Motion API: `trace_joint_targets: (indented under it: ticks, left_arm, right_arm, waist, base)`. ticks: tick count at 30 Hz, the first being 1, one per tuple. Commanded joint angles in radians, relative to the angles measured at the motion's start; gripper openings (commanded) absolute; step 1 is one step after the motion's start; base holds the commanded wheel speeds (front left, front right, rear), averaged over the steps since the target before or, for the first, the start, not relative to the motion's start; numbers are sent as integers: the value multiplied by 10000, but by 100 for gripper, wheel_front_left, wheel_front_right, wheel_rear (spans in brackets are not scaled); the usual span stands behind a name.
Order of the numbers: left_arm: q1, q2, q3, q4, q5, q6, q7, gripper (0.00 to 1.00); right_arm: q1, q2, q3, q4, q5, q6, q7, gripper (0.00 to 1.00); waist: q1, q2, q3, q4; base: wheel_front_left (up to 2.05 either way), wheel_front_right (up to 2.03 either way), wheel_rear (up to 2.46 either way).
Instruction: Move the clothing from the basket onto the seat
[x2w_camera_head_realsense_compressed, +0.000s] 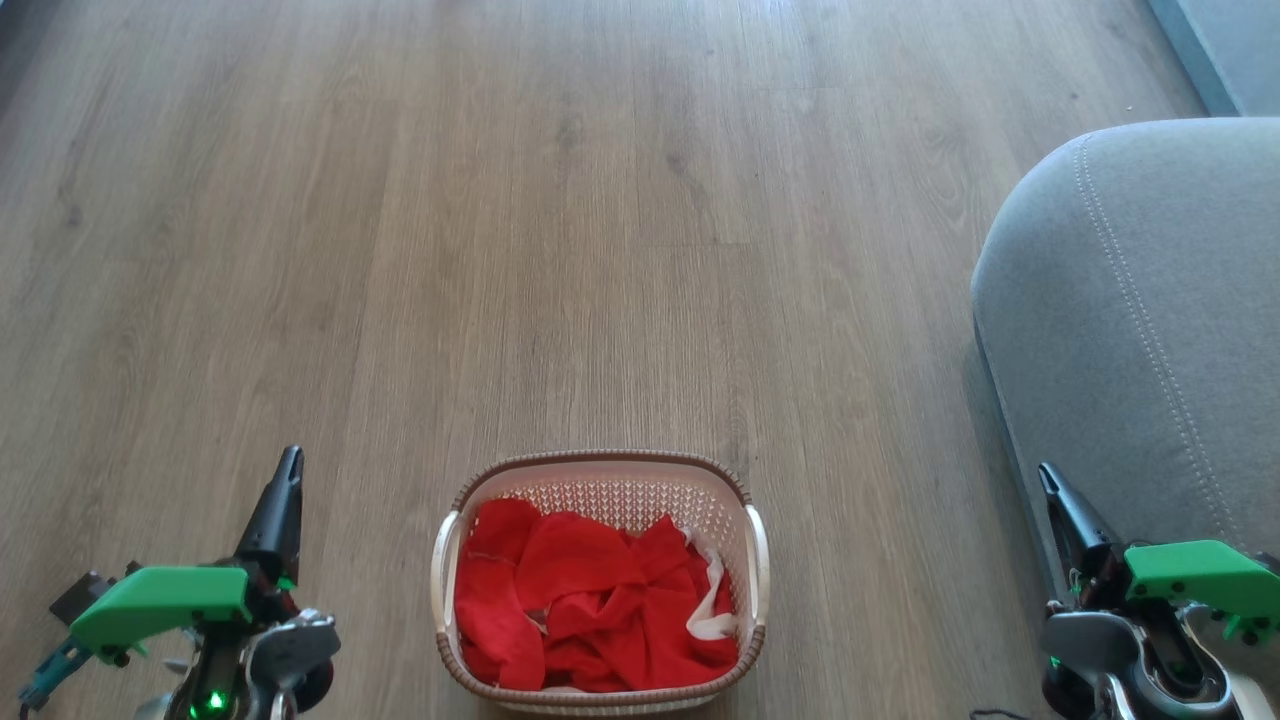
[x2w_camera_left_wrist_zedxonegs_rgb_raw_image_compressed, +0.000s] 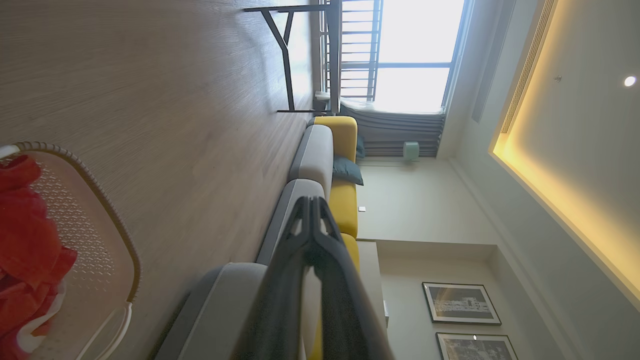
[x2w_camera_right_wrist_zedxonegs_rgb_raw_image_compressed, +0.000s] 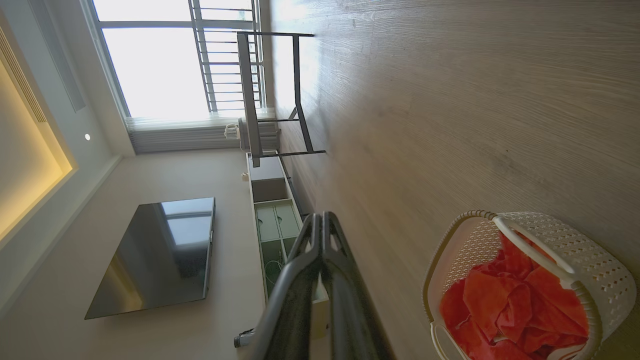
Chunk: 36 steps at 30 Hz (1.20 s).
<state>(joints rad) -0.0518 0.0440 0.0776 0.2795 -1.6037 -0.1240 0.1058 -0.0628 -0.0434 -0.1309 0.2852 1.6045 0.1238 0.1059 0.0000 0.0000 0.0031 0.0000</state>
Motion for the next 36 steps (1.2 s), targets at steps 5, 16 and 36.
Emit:
trace_joint_targets:
  ticks: [5, 16, 36]
  left_arm:
    - [-3, 0, 1, 2, 2, 0, -1, 100]
    - [51, -14, -99, 626, 116, 7, -203, 100]
    - [-598, 97, -317, 824, 1535, -5, -782, 100]
  right_arm:
    - [-2, 0, 1, 1, -1, 0, 0, 100]
    - [-63, -7, 149, 575, -137, 2, -105, 100]
    - [-815, -433, 872, 668, -1341, 13, -783, 100]
  waist:
    - [0, 0, 0, 0]
    - [0, 0, 21, -3]
    - [0, 0, 53, -10]
  base:
    - [0, 0, 0]
    - [0, 0, 0]
    - [0, 0, 0]
